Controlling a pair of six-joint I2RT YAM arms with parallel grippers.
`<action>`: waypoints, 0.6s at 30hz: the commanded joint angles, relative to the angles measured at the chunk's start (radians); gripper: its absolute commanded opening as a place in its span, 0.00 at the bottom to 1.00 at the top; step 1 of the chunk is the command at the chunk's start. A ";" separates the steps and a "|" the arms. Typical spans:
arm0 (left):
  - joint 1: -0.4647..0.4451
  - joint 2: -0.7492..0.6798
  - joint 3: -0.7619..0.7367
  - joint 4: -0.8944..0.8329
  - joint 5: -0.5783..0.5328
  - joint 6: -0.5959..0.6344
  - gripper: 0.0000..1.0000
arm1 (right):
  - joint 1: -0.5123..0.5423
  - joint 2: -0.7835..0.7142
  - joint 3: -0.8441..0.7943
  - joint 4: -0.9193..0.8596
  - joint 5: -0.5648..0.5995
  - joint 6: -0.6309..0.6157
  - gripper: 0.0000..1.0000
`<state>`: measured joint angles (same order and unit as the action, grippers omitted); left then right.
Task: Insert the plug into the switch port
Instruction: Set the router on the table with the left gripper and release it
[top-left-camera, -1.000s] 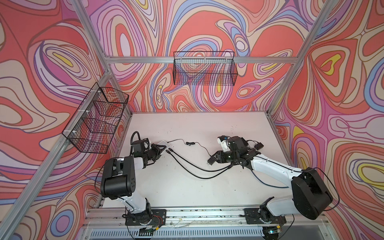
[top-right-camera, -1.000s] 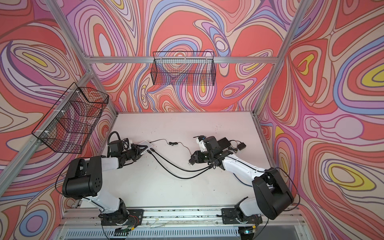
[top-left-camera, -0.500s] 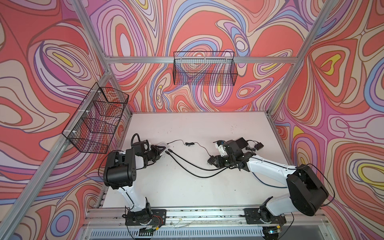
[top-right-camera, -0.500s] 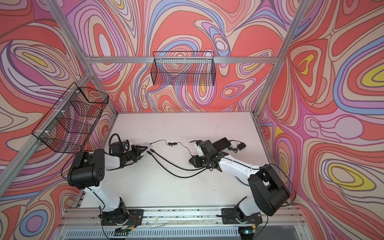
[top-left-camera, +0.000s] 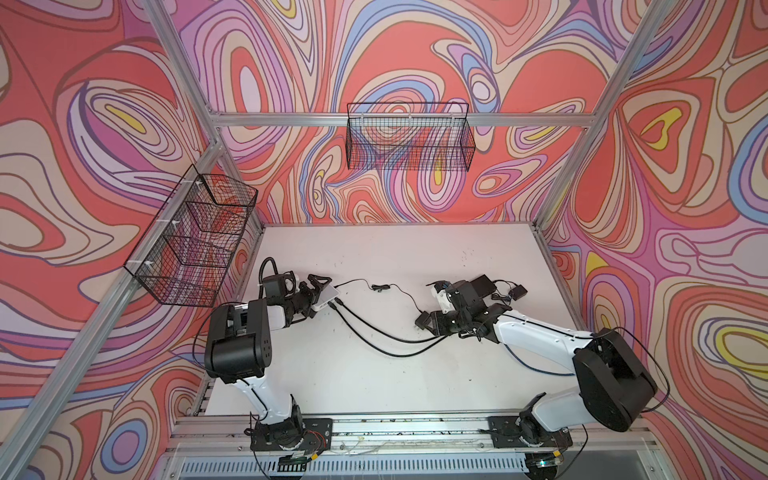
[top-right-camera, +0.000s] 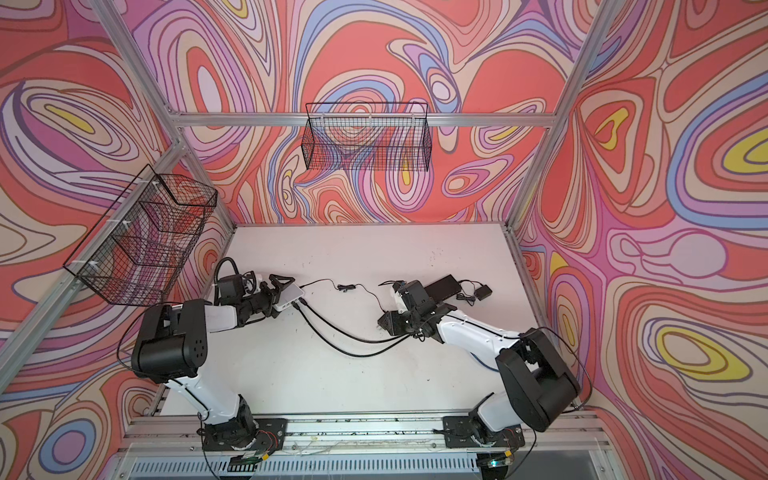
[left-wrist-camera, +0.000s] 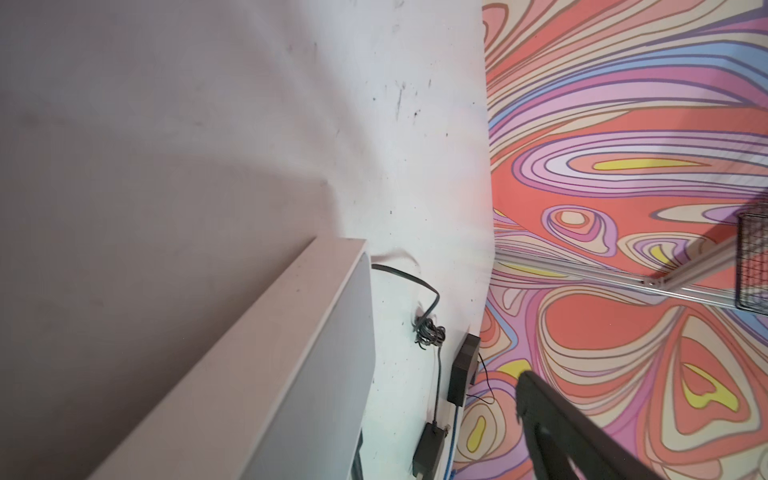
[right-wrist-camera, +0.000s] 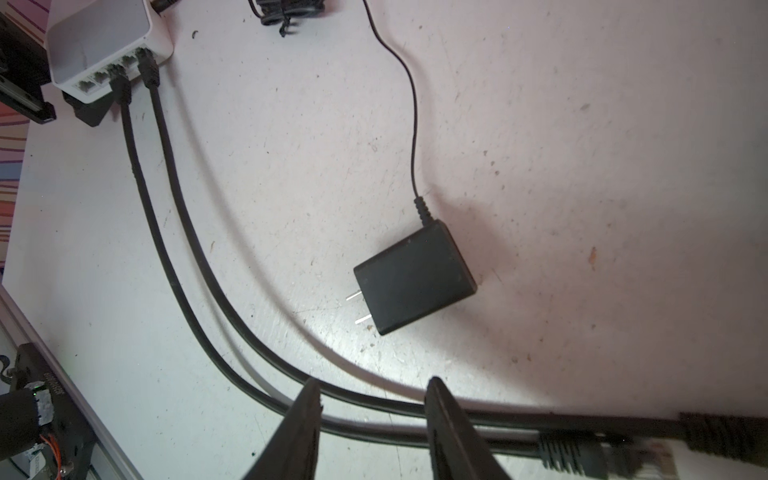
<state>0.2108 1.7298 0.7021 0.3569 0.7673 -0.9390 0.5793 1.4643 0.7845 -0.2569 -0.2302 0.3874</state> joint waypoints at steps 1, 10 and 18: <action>0.012 -0.057 0.025 -0.412 -0.218 0.112 1.00 | 0.004 -0.008 0.007 -0.024 0.042 -0.008 0.47; 0.013 -0.236 0.132 -0.788 -0.480 0.217 1.00 | 0.004 -0.015 0.044 -0.050 0.096 -0.017 0.62; 0.013 -0.403 0.138 -0.883 -0.573 0.246 1.00 | -0.004 -0.064 0.106 -0.113 0.219 -0.032 0.98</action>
<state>0.2176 1.3869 0.8196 -0.4290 0.2756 -0.7292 0.5789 1.4387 0.8478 -0.3363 -0.0952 0.3672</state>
